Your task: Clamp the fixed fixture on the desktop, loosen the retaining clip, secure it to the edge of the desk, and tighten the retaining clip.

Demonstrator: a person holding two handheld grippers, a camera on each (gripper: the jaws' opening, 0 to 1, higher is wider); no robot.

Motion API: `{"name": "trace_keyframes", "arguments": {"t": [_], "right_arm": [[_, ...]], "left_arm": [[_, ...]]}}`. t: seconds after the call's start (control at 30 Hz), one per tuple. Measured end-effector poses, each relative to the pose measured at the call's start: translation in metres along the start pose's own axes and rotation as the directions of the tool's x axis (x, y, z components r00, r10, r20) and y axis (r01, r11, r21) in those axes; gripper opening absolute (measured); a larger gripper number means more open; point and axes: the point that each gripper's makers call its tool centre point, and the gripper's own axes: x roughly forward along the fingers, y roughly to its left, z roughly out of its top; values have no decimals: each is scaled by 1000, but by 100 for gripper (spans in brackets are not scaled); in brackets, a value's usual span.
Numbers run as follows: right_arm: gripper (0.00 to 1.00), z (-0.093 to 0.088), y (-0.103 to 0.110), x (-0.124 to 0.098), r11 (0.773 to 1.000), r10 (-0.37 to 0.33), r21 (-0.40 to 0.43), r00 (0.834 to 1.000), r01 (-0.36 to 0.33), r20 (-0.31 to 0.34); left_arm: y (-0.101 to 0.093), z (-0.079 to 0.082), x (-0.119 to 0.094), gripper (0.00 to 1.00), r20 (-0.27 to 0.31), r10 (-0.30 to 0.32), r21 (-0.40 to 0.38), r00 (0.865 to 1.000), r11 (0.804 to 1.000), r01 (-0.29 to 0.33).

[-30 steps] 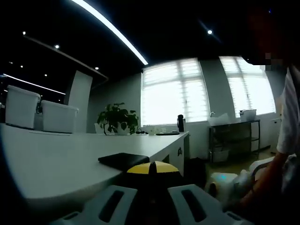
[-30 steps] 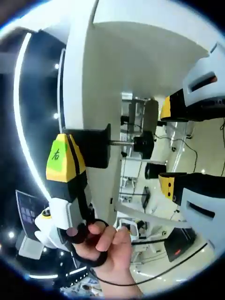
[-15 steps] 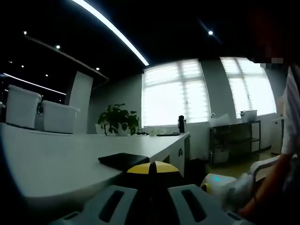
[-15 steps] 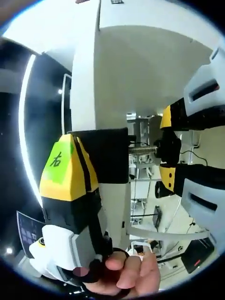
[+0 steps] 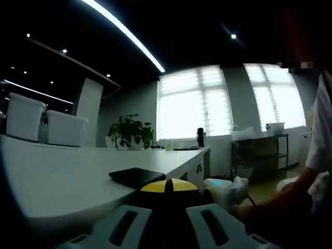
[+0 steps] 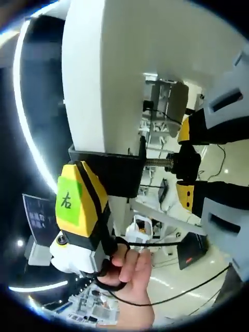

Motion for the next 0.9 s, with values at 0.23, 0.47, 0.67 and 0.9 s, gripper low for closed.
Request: {"name": "trace_keyframes", "arguments": {"t": [0.23,0.47,0.67,0.9], "right_arm": [[25,-2,1,1,993,111,27,994,-111,11],[40,-13,-11,-9,990,-86,112,996,86,-4],[41,-31,4,-28,956,-275,97,960,278,-45],[43,-17,1,-20,913,-391,111,920,392,-29]], "left_arm": [[0,1,-1,2,12,-4,-8,1000,1000,4],[0,1,-1,2,13,-9,-10,1000,1000,9],[0,1,-1,2,21,-9,-5,1000,1000,9],[0,1,0,2,30,-8,-2,1000,1000,8]]}}
